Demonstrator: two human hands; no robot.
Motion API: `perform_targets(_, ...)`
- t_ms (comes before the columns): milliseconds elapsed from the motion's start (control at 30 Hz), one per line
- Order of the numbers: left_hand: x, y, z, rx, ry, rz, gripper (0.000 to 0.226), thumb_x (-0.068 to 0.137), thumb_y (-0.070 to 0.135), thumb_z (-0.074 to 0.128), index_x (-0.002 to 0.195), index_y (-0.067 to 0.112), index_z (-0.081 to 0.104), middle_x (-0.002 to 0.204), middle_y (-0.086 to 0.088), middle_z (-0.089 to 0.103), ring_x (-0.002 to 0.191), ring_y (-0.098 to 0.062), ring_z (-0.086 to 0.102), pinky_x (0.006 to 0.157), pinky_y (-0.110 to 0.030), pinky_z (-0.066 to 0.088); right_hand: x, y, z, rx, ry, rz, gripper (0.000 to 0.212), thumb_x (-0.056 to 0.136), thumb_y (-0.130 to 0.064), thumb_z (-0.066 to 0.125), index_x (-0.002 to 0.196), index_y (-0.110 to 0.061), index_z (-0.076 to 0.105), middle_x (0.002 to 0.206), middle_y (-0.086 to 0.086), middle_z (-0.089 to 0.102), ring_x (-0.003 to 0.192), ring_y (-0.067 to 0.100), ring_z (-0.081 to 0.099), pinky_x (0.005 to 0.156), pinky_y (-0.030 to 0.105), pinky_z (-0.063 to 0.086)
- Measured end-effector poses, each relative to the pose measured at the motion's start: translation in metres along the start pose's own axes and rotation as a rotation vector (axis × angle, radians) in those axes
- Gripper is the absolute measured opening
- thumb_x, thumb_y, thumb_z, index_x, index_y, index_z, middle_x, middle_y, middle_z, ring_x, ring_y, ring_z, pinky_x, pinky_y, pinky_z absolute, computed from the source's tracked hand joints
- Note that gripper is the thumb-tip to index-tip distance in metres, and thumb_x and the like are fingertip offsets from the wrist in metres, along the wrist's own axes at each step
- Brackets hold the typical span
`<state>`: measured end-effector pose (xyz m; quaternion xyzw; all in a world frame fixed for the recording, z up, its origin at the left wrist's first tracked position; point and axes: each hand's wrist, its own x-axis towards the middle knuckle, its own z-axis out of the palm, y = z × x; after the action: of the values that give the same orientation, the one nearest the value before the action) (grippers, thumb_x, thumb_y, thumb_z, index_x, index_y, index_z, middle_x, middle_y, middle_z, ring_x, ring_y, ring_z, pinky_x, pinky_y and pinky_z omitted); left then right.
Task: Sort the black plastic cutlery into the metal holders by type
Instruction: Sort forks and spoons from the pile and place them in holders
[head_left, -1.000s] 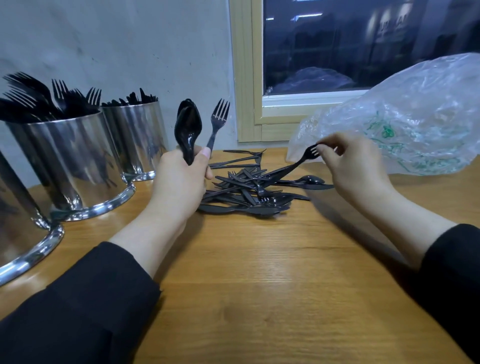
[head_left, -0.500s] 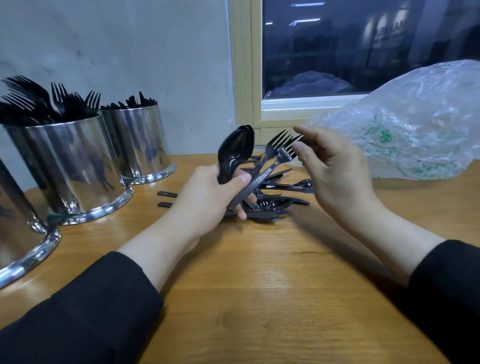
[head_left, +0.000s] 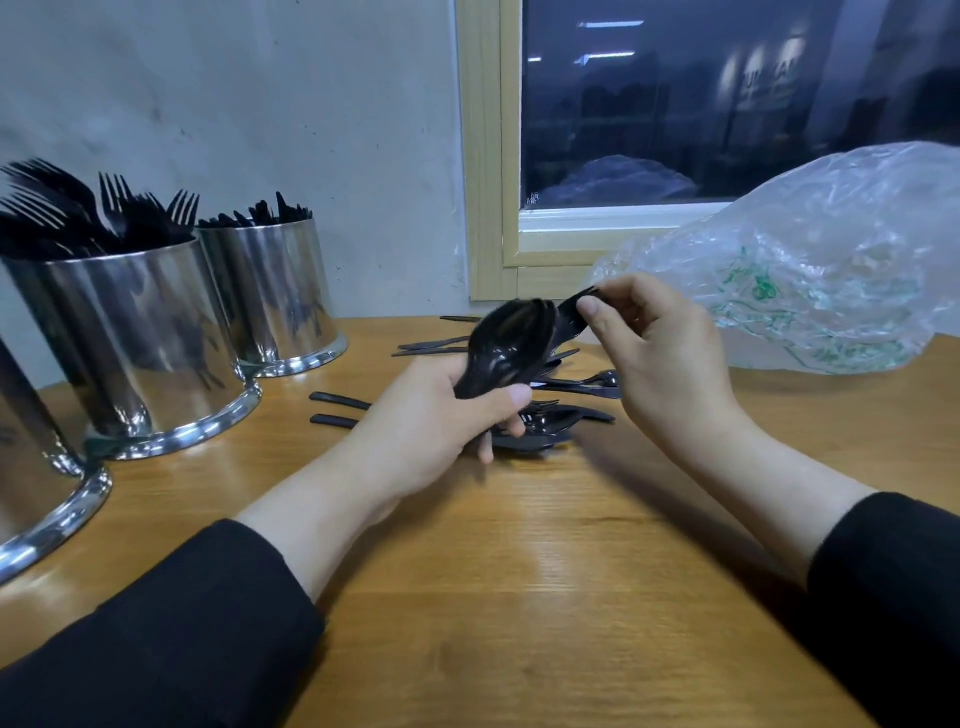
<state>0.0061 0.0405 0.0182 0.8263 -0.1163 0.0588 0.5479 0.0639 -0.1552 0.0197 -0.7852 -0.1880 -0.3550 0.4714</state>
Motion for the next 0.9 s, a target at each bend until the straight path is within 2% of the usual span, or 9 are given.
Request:
perform_targets(67, 0.003, -0.003, -0.005, 0.044, 0.061, 0.013, 0.018, 0.1, 0.024, 0.062, 0.086, 0.014, 0.068, 0.075, 0.0, 0.075, 0.049, -0.013, 0.051, 0.048, -0.012, 0.038, 0.004, -0.002, 0.002, 0.013, -0.002, -0.009, 0.012, 0.096, -0.03, 0.063, 0.099, -0.021, 0.069, 0.088, -0.01, 0.07, 0.082, 0.006, 0.063, 0.072, 0.018, 0.046)
perform_targets(167, 0.009, -0.01, -0.024, 0.013, 0.288, 0.011, 0.02, 0.101, 0.024, 0.059, 0.086, 0.014, 0.066, 0.072, 0.0, 0.072, 0.045, -0.012, 0.047, 0.049, -0.017, 0.039, 0.014, -0.001, 0.006, -0.011, -0.086, 0.004, 0.02, 0.098, -0.034, 0.06, 0.114, -0.025, 0.067, 0.094, -0.012, 0.067, 0.089, 0.007, 0.062, 0.071, 0.011, 0.044)
perform_targets(233, 0.011, -0.017, -0.039, 0.021, 0.413, -0.006, 0.025, 0.102, 0.026, 0.058, 0.082, 0.013, 0.066, 0.074, -0.01, 0.071, 0.046, -0.014, 0.046, 0.051, -0.024, 0.038, 0.025, 0.007, 0.012, -0.151, -0.27, 0.003, 0.022, 0.098, -0.033, 0.058, 0.118, -0.026, 0.068, 0.091, -0.016, 0.063, 0.09, 0.009, 0.06, 0.07, 0.011, 0.042)
perform_targets(300, 0.012, -0.024, -0.049, 0.026, 0.468, -0.024, 0.031, 0.101, 0.03, 0.057, 0.076, 0.014, 0.067, 0.082, -0.027, 0.068, 0.05, -0.017, 0.044, 0.056, -0.03, 0.034, 0.037, 0.015, 0.023, -0.265, -0.531, -0.023, 0.02, 0.098, -0.032, 0.059, 0.116, -0.029, 0.068, 0.092, -0.018, 0.064, 0.091, 0.007, 0.061, 0.078, 0.022, 0.048)
perform_targets(400, 0.012, -0.029, -0.052, 0.031, 0.497, -0.051, 0.037, 0.101, 0.034, 0.056, 0.07, 0.017, 0.068, 0.071, -0.032, 0.055, 0.053, -0.019, 0.037, 0.059, -0.033, 0.029, 0.05, 0.022, 0.046, -0.357, -0.814, -0.124, 0.023, 0.096, -0.031, 0.062, 0.119, -0.031, 0.067, 0.111, -0.013, 0.068, 0.101, 0.007, 0.062, 0.094, 0.034, 0.05)
perform_targets(500, 0.015, -0.032, -0.05, 0.021, 0.506, -0.074, 0.036, 0.101, 0.033, 0.056, 0.071, 0.017, 0.067, 0.065, -0.026, 0.052, 0.051, -0.019, 0.037, 0.056, -0.032, 0.029, 0.059, 0.02, 0.071, -0.401, -0.91, -0.194, 0.038, 0.098, -0.022, 0.058, 0.136, -0.029, 0.058, 0.131, -0.009, 0.061, 0.118, 0.013, 0.057, 0.099, 0.026, 0.042)
perform_targets(567, 0.017, -0.035, -0.05, 0.015, 0.52, -0.079, 0.033, 0.099, 0.034, 0.056, 0.074, 0.017, 0.068, 0.072, -0.025, 0.062, 0.052, -0.019, 0.039, 0.056, -0.033, 0.031, 0.064, 0.016, 0.083, -0.424, -0.976, -0.217, 0.053, 0.096, -0.008, 0.051, 0.143, -0.033, 0.05, 0.144, -0.01, 0.051, 0.127, 0.013, 0.05, 0.099, 0.019, 0.034)
perform_targets(700, 0.018, -0.038, -0.052, 0.009, 0.535, -0.089, 0.03, 0.098, 0.035, 0.056, 0.078, 0.019, 0.069, 0.085, -0.023, 0.069, 0.054, -0.02, 0.042, 0.058, -0.037, 0.035, 0.069, 0.012, 0.095, -0.437, -1.114, -0.21, 0.057, 0.092, -0.001, 0.049, 0.137, -0.036, 0.056, 0.129, -0.016, 0.051, 0.108, 0.007, 0.049, 0.089, 0.019, 0.032)
perform_targets(900, 0.017, -0.035, -0.053, -0.002, 0.513, -0.101, 0.028, 0.1, 0.035, 0.056, 0.081, 0.02, 0.069, 0.088, -0.016, 0.072, 0.056, -0.019, 0.045, 0.06, -0.036, 0.038, 0.066, 0.017, 0.098, -0.34, -1.061, -0.203, 0.042, 0.088, -0.005, 0.058, 0.114, -0.036, 0.068, 0.111, -0.017, 0.062, 0.103, 0.009, 0.059, 0.095, 0.025, 0.045)
